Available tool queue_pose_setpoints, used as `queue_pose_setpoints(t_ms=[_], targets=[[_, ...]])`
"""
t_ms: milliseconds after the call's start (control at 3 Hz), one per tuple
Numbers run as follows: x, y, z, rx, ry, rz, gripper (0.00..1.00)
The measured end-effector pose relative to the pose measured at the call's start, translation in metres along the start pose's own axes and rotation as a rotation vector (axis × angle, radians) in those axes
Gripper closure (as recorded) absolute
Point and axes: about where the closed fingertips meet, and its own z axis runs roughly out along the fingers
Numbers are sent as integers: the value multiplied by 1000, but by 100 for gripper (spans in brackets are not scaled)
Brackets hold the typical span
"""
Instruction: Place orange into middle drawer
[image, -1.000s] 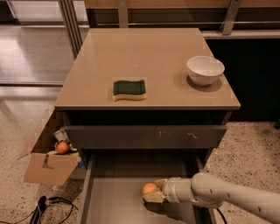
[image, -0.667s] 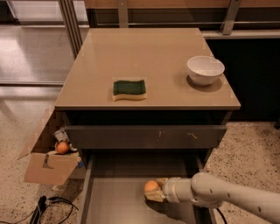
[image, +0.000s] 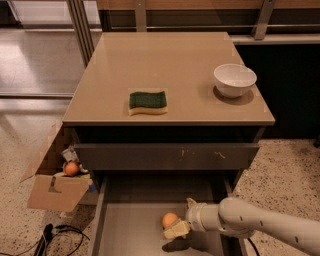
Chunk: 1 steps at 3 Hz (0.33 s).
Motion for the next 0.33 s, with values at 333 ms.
queue_pose_setpoints(t_ms=[333], targets=[[0, 0, 0, 0, 0, 0, 0]])
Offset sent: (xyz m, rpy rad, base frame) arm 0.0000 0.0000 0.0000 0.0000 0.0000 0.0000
